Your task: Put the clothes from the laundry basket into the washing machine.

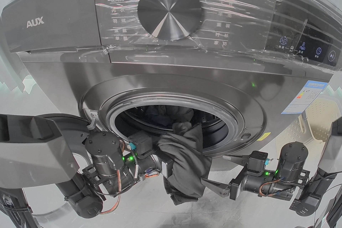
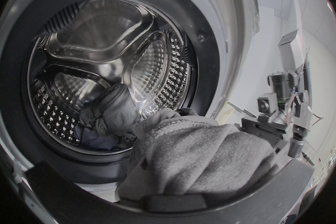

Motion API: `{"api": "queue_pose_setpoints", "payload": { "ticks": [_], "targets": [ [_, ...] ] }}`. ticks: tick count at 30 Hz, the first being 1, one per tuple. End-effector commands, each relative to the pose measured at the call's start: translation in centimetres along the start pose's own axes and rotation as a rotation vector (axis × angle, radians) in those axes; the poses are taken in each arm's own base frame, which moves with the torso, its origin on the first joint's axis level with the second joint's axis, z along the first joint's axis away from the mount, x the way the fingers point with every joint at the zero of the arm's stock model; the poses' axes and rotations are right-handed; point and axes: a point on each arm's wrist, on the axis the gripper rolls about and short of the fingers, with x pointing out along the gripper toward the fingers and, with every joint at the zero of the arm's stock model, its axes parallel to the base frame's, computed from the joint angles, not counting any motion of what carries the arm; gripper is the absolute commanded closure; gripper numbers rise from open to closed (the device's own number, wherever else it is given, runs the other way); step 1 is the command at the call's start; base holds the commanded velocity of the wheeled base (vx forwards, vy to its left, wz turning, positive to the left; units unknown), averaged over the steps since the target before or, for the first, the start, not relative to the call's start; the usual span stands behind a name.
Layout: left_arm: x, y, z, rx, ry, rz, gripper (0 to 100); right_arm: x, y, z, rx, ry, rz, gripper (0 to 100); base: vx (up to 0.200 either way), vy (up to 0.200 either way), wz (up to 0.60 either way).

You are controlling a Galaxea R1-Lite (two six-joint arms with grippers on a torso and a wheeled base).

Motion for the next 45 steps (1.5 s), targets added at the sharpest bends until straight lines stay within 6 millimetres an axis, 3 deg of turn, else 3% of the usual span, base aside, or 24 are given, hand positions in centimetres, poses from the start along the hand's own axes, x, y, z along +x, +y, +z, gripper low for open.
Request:
{"api": "queue_pose_setpoints", "payload": {
  "ticks": [1, 8, 15, 19, 32, 40, 45],
  "targets": [
    [2.6, 0.9, -2.0, -0.008, 0.014, 0.015, 100, -0.2, 0.6, 0.3, -0.007, -0.013, 0.02, 0, 0.0, 0.0, 0.0],
    [6.2, 1.6, -2.7, -0.037, -0.043, 0.024, 100, -0.5, 0.8, 0.6, -0.01, -0.026, 0.025, 0, 0.0, 0.0, 0.0],
    [10.0, 4.4, -2.4, -0.041, -0.167, 0.125, 100, -0.6, 0.8, 0.6, -0.01, -0.024, 0.025, 0, 0.0, 0.0, 0.0],
    [12.2, 6.6, -1.1, -0.038, -0.284, 0.226, 100, -0.6, 0.7, 0.5, -0.009, -0.023, 0.025, 0, 0.0, 0.0, 0.0],
    [14.9, 7.4, -1.9, -0.033, -0.347, 0.231, 100, -0.4, 0.8, 0.4, -0.009, -0.015, 0.027, 0, 0.0, 0.0, 0.0],
    [16.5, 10.5, 0.3, -0.028, -0.384, 0.315, 100, -0.3, 0.7, 0.2, -0.006, -0.008, 0.025, 0, 0.0, 0.0, 0.0],
    [17.1, 11.2, 1.3, -0.03, -0.385, 0.344, 100, -0.3, 0.7, 0.2, -0.006, -0.008, 0.025, 0, 0.0, 0.0, 0.0]
  ]
}}
